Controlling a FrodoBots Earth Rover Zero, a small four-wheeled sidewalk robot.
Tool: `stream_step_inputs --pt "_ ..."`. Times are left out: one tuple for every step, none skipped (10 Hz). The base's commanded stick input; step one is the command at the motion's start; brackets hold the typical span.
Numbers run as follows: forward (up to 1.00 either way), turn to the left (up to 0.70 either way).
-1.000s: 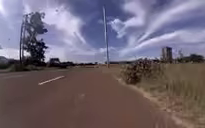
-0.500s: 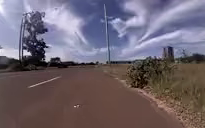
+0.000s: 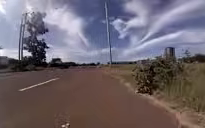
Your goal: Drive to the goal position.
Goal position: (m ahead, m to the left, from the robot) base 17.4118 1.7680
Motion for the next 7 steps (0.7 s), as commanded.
stream_step_inputs --pt "1.0 0.0" --pt "1.0 0.0" --pt "1.0 0.0" --pt "1.0 0.0" --pt "1.0 0.0" --pt "1.0 0.0" --pt "1.0 0.0"
